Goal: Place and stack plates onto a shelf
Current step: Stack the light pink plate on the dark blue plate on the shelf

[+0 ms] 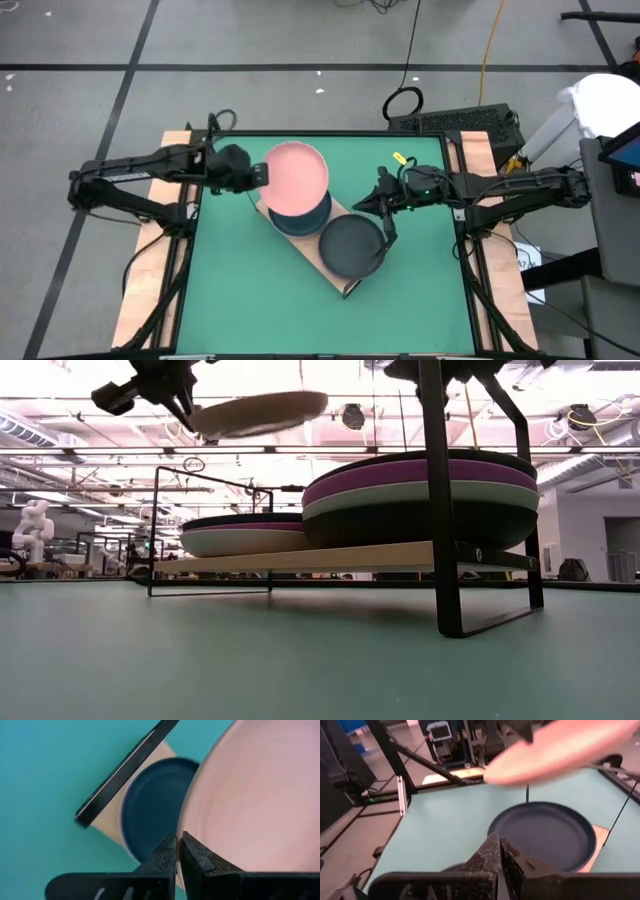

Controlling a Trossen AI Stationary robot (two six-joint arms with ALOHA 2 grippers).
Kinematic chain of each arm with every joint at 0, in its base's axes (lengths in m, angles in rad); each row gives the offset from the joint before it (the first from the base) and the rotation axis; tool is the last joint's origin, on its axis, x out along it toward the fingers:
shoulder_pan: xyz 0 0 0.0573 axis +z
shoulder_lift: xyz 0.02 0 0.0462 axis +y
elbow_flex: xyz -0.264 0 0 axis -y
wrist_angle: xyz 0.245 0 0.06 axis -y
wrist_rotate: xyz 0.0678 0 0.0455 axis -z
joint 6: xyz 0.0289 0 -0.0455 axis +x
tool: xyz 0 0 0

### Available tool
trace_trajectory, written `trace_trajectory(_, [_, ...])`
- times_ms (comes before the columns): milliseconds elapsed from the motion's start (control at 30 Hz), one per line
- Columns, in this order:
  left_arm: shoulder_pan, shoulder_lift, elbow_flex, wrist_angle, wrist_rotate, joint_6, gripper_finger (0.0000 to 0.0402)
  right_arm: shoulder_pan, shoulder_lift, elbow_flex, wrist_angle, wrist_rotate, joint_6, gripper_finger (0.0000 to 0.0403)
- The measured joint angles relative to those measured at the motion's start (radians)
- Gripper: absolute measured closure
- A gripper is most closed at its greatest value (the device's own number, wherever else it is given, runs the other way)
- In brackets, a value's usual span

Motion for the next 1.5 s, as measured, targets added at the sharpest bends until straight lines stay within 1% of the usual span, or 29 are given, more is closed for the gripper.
trace_trajectory(167, [-0.104, 0.025, -0.001, -0.021, -0.04, -0.137, 0.0392, 0.0, -0.068, 0.0, -0.033, 0.0, -0.039, 0.0403])
trace_trajectory(367, [-0.272, 0.047, -0.001, -0.043, -0.148, -0.37, 0.0392, 0.0, -0.129, 0.0, -0.09, 0.005, -0.11, 0.0403])
trace_trajectory(433, [-0.32, 0.071, -0.001, -0.044, -0.177, -0.444, 0.0392, 0.0, -0.137, 0.0, -0.107, 0.005, -0.128, 0.0403])
trace_trajectory(500, [-0.361, 0.104, -0.002, -0.052, -0.186, -0.493, 0.0392, 0.0, -0.144, 0.0, -0.107, 0.005, -0.13, 0.0403])
trace_trajectory(633, [-0.406, 0.177, -0.002, -0.048, -0.195, -0.568, 0.0392, 0.0, -0.148, 0.0, -0.108, 0.002, -0.135, 0.0403])
trace_trajectory(800, [-0.413, 0.248, -0.002, -0.046, -0.191, -0.62, 0.0392, 0.0, -0.148, 0.0, -0.108, -0.002, -0.145, 0.0403])
trace_trajectory(967, [-0.411, 0.294, -0.003, -0.011, -0.221, -0.683, 0.0392, 0.0, -0.163, 0.0, -0.108, -0.028, -0.145, 0.0403])
trace_trajectory(1033, [-0.411, 0.308, -0.024, 0.026, -0.22, -0.69, 0.0392, 0.0, -0.172, 0.0, -0.109, -0.029, -0.145, 0.0403])
trace_trajectory(1200, [-0.395, 0.31, -0.132, 0.185, -0.205, -0.699, 0.0392, 0.0, -0.196, 0.0, -0.113, -0.027, -0.145, 0.0403])
trace_trajectory(1300, [-0.371, 0.297, -0.166, 0.181, -0.186, -0.701, 0.0392, 0.0, -0.205, 0.0, -0.117, -0.027, -0.145, 0.0403])
trace_trajectory(1500, [-0.324, 0.25, -0.185, 0.169, -0.198, -0.701, 0.0392, 0.0, -0.211, -0.001, -0.133, -0.026, -0.145, 0.0403])
